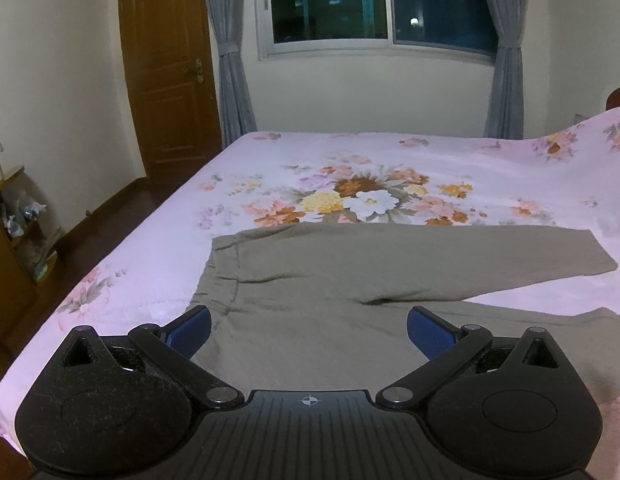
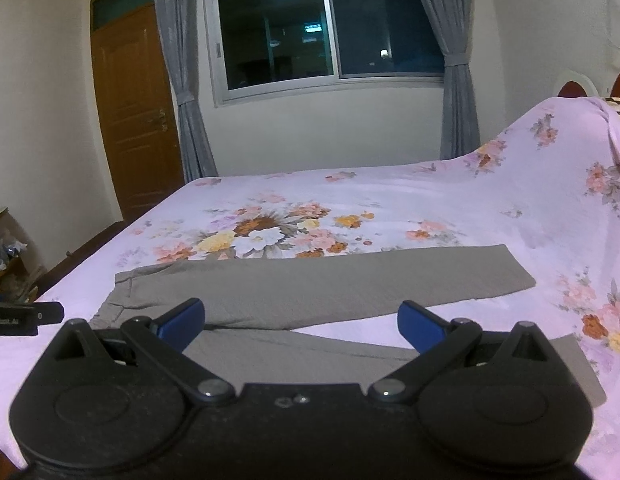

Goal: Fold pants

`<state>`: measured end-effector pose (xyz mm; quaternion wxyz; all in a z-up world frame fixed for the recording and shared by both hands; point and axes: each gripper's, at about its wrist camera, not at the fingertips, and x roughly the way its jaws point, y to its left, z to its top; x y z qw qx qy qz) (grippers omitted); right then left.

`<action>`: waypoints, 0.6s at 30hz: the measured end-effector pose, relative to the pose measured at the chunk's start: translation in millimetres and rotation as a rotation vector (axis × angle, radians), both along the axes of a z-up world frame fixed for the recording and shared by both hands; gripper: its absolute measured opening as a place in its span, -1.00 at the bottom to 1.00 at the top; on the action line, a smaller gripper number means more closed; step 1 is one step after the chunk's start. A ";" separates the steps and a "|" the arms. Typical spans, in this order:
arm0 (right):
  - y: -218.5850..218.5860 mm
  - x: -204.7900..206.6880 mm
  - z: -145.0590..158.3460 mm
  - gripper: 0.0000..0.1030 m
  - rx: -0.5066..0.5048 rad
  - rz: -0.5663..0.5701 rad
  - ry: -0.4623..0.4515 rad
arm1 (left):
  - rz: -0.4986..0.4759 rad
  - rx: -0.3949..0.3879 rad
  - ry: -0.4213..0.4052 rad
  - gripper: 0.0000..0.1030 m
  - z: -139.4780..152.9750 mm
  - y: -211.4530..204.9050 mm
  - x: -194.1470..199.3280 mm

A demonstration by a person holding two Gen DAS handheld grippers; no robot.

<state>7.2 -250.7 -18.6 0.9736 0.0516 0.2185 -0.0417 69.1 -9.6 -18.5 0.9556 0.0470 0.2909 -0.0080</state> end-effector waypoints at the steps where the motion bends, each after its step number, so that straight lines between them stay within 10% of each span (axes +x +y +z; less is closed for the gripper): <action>1: 0.8 2.7 -0.5 1.00 -0.005 0.002 -0.001 | 0.001 0.002 0.002 1.00 -0.8 0.2 2.8; 18: 11.6 63.3 -11.5 1.00 -0.039 0.075 0.011 | 0.032 0.022 0.047 1.00 -21.0 14.0 74.1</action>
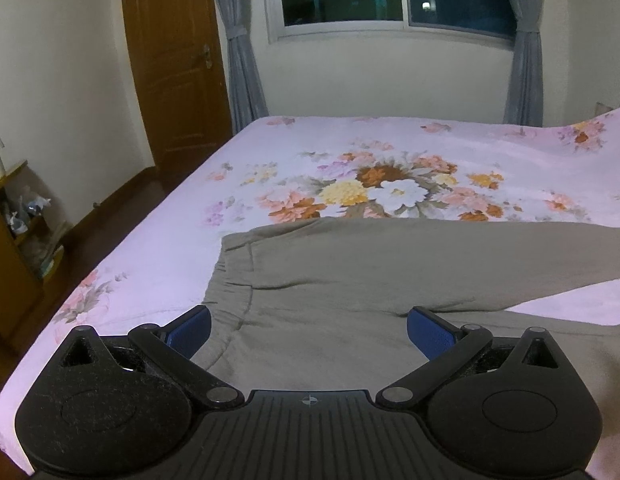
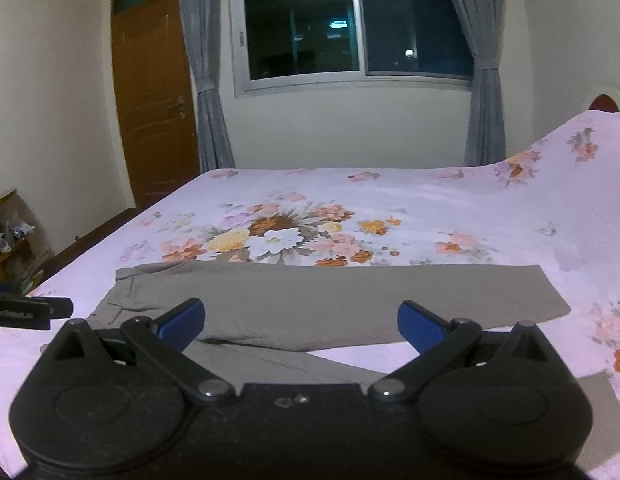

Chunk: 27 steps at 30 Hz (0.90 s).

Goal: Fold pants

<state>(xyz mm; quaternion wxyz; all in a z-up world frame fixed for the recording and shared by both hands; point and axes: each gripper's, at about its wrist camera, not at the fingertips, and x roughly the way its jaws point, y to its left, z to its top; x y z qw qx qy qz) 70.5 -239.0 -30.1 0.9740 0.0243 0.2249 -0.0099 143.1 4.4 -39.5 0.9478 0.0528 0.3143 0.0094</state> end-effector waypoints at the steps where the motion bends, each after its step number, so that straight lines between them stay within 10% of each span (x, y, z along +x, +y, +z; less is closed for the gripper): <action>1: 1.1 5.1 -0.7 1.00 -0.004 0.006 0.001 | -0.001 -0.003 0.004 1.00 -1.5 1.0 4.5; 27: 28.2 158.5 -61.7 0.91 -0.016 0.186 0.088 | 0.077 0.024 0.094 1.00 -73.7 38.3 171.7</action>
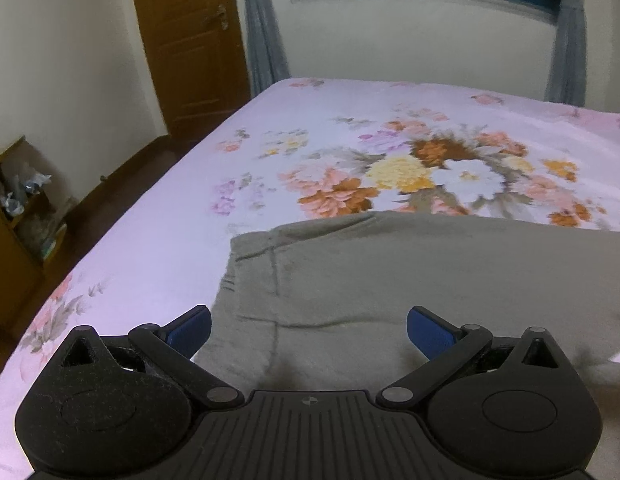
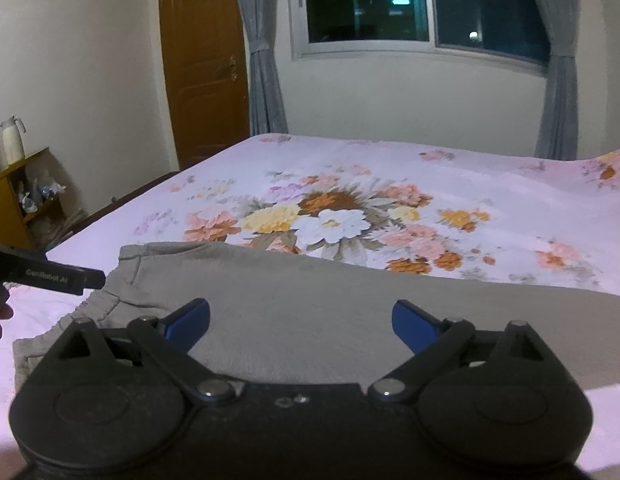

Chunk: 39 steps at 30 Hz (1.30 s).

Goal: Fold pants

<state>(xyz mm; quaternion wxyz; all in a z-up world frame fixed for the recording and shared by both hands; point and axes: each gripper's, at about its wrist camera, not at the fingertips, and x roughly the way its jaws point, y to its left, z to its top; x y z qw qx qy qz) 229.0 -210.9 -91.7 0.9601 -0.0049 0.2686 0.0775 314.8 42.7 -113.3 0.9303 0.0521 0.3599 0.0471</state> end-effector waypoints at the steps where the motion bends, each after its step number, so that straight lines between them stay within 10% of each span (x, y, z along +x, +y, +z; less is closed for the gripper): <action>1: 0.0 6.1 -2.7 0.91 0.000 0.006 0.002 | 0.002 -0.003 0.003 1.00 -3.4 2.2 6.3; 29: 0.5 219.4 -99.1 0.83 -0.160 0.168 0.156 | 0.129 -0.117 0.144 0.99 -113.0 83.2 144.2; 35: -3.4 235.6 -110.7 0.37 -0.122 0.237 0.207 | 0.100 -0.164 0.123 0.54 -117.8 84.7 141.7; 39: 1.5 226.6 -105.9 -0.63 -0.101 0.310 0.214 | 0.115 -0.163 0.107 0.34 -116.3 85.7 138.2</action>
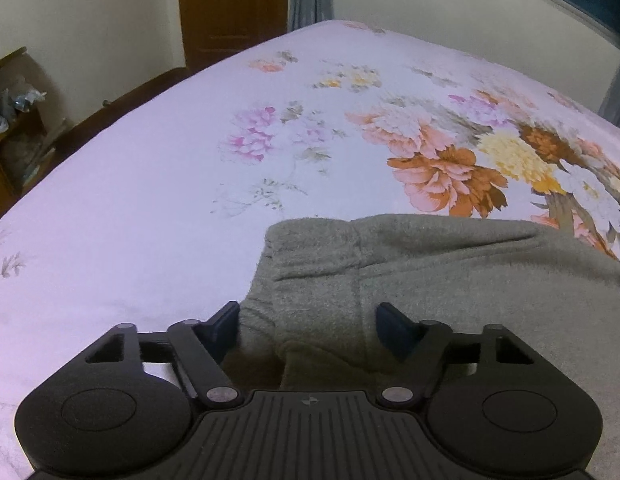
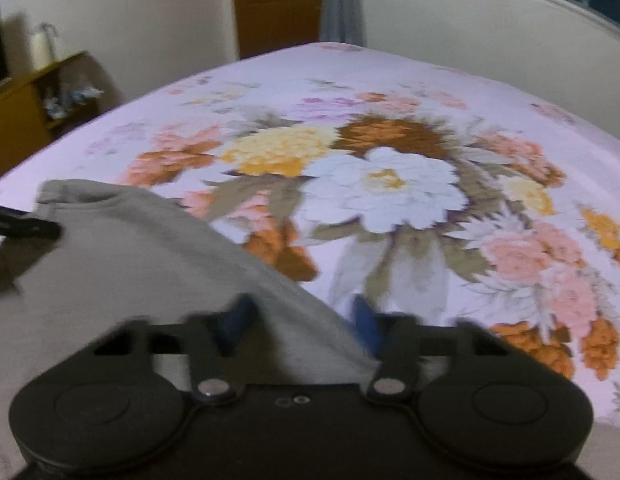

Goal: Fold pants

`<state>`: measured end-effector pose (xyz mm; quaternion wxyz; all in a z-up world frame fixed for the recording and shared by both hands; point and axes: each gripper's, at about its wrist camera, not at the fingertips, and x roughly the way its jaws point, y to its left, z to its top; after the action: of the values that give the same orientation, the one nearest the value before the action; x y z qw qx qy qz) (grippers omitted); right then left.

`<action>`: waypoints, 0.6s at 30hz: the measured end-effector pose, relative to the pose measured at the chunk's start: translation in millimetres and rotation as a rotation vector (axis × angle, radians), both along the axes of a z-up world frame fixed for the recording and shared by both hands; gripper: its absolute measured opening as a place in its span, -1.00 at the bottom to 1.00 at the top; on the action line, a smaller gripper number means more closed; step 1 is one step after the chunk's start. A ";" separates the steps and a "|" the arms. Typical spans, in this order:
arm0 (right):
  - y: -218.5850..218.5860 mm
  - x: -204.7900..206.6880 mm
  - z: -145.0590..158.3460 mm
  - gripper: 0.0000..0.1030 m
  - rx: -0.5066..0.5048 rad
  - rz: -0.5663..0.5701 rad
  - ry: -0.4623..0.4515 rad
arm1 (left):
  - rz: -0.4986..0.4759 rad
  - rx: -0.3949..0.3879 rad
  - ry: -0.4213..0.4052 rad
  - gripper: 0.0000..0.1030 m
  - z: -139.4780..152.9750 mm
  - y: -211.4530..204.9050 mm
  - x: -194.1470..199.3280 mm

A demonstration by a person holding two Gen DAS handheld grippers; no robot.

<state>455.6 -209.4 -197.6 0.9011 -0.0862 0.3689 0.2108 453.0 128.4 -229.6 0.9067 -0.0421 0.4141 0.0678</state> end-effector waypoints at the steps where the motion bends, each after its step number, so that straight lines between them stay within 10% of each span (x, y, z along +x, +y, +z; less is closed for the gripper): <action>1: 3.7 -5.8 1.9 -0.67 -0.019 0.016 -0.010 | 0.003 0.002 -0.006 0.30 1.2 -0.1 -1.6; 5: 11.2 -32.6 18.9 -0.82 -0.041 0.057 -0.065 | 0.008 0.020 -0.033 0.05 8.5 -1.5 -9.8; 7: 13.9 -56.8 35.5 -0.83 -0.038 0.073 -0.119 | 0.034 0.050 -0.054 -0.39 16.5 -0.9 -17.3; 18: 38.8 -234.3 53.7 -0.89 -0.065 0.205 -0.168 | 0.064 -0.198 -0.044 -0.47 52.4 37.4 -120.8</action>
<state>221.4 -170.6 -144.0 0.8993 -0.1698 0.2881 0.2820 332.1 165.8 -177.2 0.9044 -0.1463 0.3970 0.0543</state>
